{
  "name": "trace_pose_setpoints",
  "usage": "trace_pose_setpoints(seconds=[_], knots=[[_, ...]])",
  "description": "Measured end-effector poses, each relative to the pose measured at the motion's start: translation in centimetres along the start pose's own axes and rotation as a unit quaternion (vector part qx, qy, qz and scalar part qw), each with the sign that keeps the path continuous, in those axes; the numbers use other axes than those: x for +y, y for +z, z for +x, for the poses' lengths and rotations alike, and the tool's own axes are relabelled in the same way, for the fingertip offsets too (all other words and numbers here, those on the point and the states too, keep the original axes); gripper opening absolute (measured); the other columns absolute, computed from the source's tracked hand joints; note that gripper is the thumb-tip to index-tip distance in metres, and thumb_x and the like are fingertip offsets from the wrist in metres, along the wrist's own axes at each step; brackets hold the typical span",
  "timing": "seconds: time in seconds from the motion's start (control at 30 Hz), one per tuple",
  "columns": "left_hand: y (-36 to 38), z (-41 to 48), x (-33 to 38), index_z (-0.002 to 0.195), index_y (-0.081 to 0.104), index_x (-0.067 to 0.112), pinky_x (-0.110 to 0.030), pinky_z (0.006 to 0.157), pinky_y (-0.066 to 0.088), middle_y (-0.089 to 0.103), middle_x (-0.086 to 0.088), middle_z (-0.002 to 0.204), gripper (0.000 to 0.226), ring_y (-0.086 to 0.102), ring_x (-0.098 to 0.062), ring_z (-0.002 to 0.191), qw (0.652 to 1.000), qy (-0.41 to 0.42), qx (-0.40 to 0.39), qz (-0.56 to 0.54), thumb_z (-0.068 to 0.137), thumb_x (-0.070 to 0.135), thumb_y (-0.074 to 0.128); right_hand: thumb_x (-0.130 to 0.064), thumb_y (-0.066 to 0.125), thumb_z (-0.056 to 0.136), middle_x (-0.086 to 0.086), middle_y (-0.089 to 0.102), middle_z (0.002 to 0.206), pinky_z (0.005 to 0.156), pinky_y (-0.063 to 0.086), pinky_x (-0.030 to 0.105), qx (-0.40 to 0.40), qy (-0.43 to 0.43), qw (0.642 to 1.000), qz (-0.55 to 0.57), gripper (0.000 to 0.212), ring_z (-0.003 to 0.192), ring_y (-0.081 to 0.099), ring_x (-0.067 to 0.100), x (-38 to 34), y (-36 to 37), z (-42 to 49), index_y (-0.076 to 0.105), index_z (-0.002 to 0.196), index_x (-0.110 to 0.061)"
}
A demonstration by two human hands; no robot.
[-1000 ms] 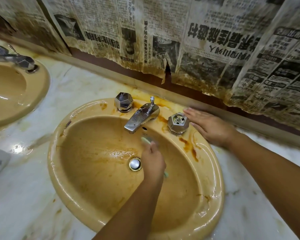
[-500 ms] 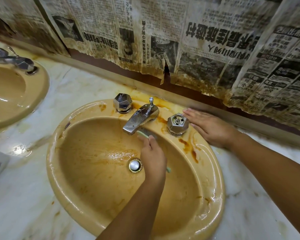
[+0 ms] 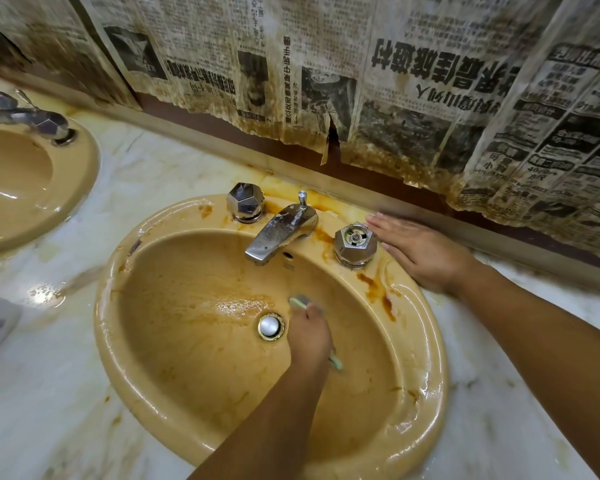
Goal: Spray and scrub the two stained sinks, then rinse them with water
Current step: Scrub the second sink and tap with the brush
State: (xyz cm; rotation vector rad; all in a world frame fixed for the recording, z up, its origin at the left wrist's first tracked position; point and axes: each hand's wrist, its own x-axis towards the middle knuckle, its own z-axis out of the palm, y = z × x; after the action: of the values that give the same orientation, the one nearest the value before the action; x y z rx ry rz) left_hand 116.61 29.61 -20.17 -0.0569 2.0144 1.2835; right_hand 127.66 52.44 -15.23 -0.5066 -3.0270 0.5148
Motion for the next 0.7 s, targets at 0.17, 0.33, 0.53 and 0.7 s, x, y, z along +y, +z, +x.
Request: trace_pose_setpoints(seconds=[0.17, 0.33, 0.53, 0.7], knots=[[0.0, 2.4, 3.1, 0.124, 0.061, 0.006, -0.049, 0.069, 0.055, 0.062, -0.018, 0.078, 0.047, 0.060, -0.040, 0.068, 0.995, 0.063, 0.056, -0.059, 0.104, 0.043, 0.040, -0.034, 0.032, 0.111, -0.014, 0.020, 0.167, 0.121, 0.000, 0.012, -0.002, 0.010, 1.000, 0.004, 0.051, 0.154, 0.010, -0.002, -0.2, -0.2, 0.0, 0.024, 0.162, -0.033], [-0.1, 2.9, 0.2, 0.120, 0.062, 0.005, -0.046, 0.069, 0.057, 0.062, -0.023, 0.079, 0.042, 0.060, -0.036, 0.064, 0.999, 0.019, 0.036, 0.015, 0.106, 0.037, 0.039, -0.040, 0.026, 0.111, -0.014, 0.021, 0.167, 0.123, 0.004, 0.017, -0.003, 0.008, 1.000, 0.000, 0.052, 0.154, 0.010, -0.002, -0.2, -0.1, 0.0, 0.024, 0.162, -0.033], [-1.4, 4.4, 4.2, 0.098, 0.062, 0.008, -0.047, 0.065, 0.055, 0.056, -0.010, 0.066, 0.040, 0.064, -0.041, 0.067, 0.987, 0.112, 0.113, -0.034, 0.109, 0.038, 0.038, -0.036, 0.029, 0.112, -0.015, 0.021, 0.166, 0.123, 0.004, 0.016, 0.002, 0.012, 1.000, 0.001, 0.050, 0.154, 0.011, -0.002, -0.4, -0.3, 0.0, 0.024, 0.162, -0.033], [-2.2, 4.2, -0.7, 0.125, 0.057, 0.000, -0.039, 0.078, 0.056, 0.069, -0.016, 0.094, 0.043, 0.068, -0.035, 0.089, 0.991, 0.048, 0.028, 0.125, 0.108, 0.034, 0.038, -0.034, 0.032, 0.112, -0.016, 0.020, 0.166, 0.120, -0.001, 0.009, -0.001, 0.015, 1.000, 0.003, 0.051, 0.153, 0.009, -0.005, -0.3, -0.2, 0.0, 0.023, 0.161, -0.033]])
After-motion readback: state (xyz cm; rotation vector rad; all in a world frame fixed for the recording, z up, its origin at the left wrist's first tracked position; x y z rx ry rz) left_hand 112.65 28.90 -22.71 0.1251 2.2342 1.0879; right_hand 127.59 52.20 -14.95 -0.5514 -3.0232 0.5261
